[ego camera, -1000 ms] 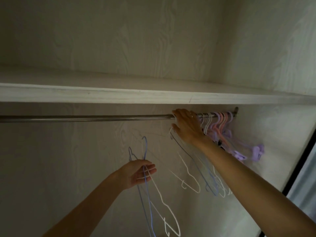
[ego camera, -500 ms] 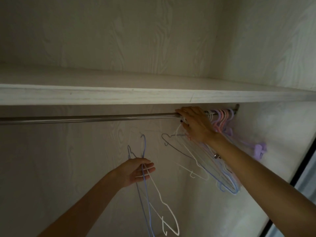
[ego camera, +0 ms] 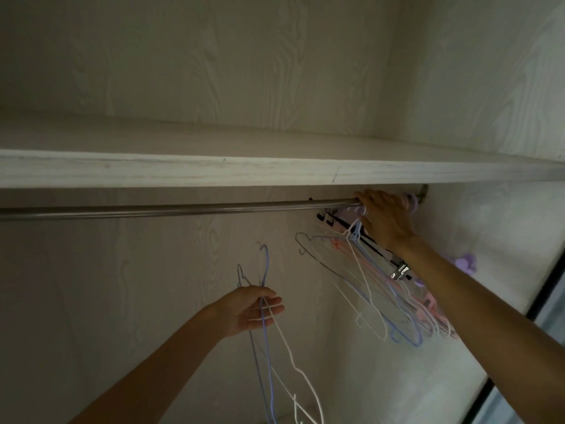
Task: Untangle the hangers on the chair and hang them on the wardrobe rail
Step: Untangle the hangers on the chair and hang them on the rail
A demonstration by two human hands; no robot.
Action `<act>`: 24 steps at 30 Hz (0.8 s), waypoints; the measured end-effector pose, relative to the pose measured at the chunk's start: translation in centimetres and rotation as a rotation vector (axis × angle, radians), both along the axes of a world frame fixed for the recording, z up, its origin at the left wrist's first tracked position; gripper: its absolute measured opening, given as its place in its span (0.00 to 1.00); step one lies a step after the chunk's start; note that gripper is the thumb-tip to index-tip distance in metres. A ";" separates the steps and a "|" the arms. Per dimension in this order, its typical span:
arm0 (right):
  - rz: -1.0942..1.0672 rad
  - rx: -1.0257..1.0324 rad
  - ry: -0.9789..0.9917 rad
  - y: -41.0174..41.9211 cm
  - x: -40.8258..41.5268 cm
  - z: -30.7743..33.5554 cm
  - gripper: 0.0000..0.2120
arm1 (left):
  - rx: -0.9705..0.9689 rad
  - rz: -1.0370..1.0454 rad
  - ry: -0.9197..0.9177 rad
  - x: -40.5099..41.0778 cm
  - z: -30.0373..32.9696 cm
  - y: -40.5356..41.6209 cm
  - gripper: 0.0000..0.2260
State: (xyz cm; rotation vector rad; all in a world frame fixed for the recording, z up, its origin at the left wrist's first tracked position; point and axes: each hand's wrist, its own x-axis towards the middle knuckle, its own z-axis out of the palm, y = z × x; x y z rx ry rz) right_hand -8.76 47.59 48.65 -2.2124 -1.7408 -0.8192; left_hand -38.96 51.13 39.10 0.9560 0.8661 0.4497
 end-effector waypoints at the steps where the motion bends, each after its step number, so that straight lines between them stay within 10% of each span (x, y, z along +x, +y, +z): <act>1: -0.025 -0.005 -0.005 0.0 0.0 0.0 0.27 | -0.001 -0.001 0.002 0.1 0.0 0.0 0.06; 16: -0.177 -0.010 0.003 -1.1 -0.7 0.5 0.29 | 0.016 -0.029 -0.034 1.7 1.2 -0.4 0.06; 20: 0.123 0.064 0.345 -4.0 -4.0 -1.6 0.18 | 0.009 -0.027 -0.098 2.5 1.7 -1.3 0.07; 24: 0.211 -0.359 0.920 -8.1 -10.3 -4.9 0.17 | 0.014 -0.006 -0.164 3.8 2.1 -2.7 0.07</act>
